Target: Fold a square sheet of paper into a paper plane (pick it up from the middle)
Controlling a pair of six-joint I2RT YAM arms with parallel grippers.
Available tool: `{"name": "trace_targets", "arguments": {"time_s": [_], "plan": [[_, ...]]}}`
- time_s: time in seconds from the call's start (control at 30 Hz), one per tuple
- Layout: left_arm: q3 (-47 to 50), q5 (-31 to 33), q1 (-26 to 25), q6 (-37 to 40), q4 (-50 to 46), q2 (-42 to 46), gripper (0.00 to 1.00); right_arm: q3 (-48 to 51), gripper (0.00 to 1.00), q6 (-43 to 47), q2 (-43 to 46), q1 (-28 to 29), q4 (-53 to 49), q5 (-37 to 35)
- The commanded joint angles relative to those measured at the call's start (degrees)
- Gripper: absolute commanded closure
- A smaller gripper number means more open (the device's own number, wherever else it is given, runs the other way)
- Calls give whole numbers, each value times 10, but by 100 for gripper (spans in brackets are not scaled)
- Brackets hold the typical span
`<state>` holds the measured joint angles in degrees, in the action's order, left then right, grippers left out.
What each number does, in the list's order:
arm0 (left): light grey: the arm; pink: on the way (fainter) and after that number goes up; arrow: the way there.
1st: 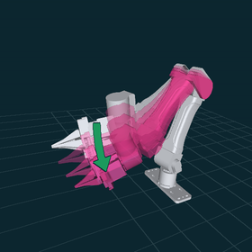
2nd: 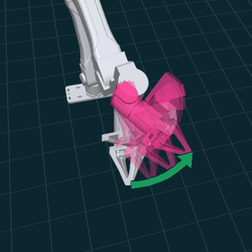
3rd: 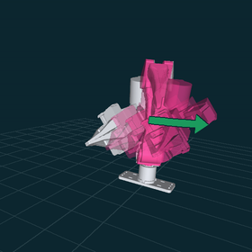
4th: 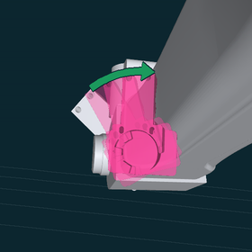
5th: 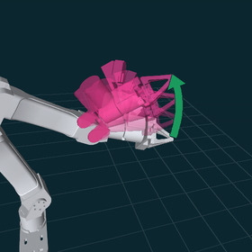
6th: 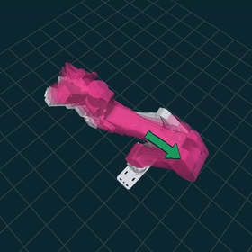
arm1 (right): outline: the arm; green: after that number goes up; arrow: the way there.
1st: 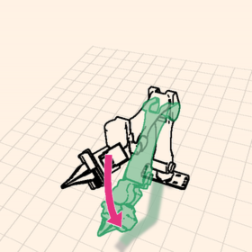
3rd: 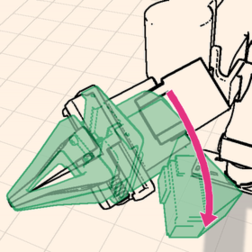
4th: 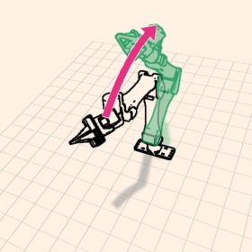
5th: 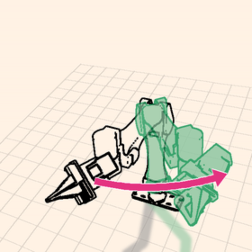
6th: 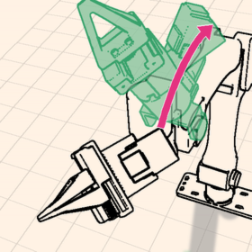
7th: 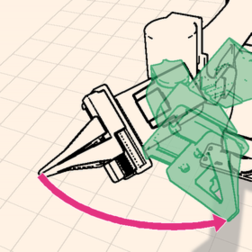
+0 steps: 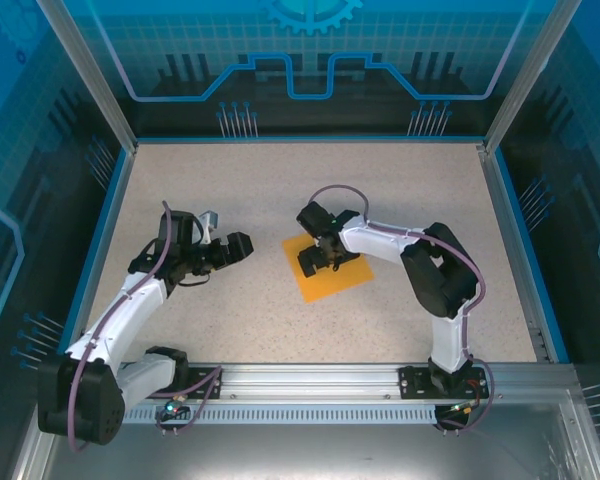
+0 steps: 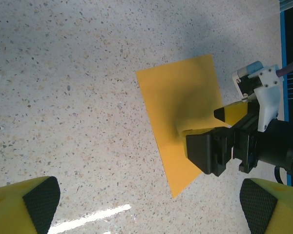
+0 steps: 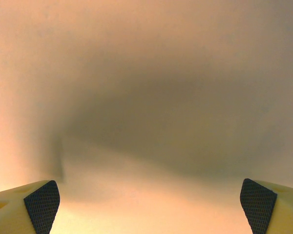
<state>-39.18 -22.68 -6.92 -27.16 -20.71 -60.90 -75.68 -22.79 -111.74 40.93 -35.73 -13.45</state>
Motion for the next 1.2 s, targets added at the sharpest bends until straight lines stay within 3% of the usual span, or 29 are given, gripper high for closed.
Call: {"name": "trace_targets", "arguments": {"time_s": [0.0,0.53,1.0,1.17], "plan": [[6,-24,3,-16,3,2,1,-11,1,11,-20,-6,3,3],[13,-43,2,-20,11,0,1,36,4,1,-50,-13,38,25],[15,-46,2,-14,15,-19,1,51,17,3,-64,-16,42,25],[13,-47,2,-13,12,-20,1,42,30,7,-44,-16,43,27]]}}
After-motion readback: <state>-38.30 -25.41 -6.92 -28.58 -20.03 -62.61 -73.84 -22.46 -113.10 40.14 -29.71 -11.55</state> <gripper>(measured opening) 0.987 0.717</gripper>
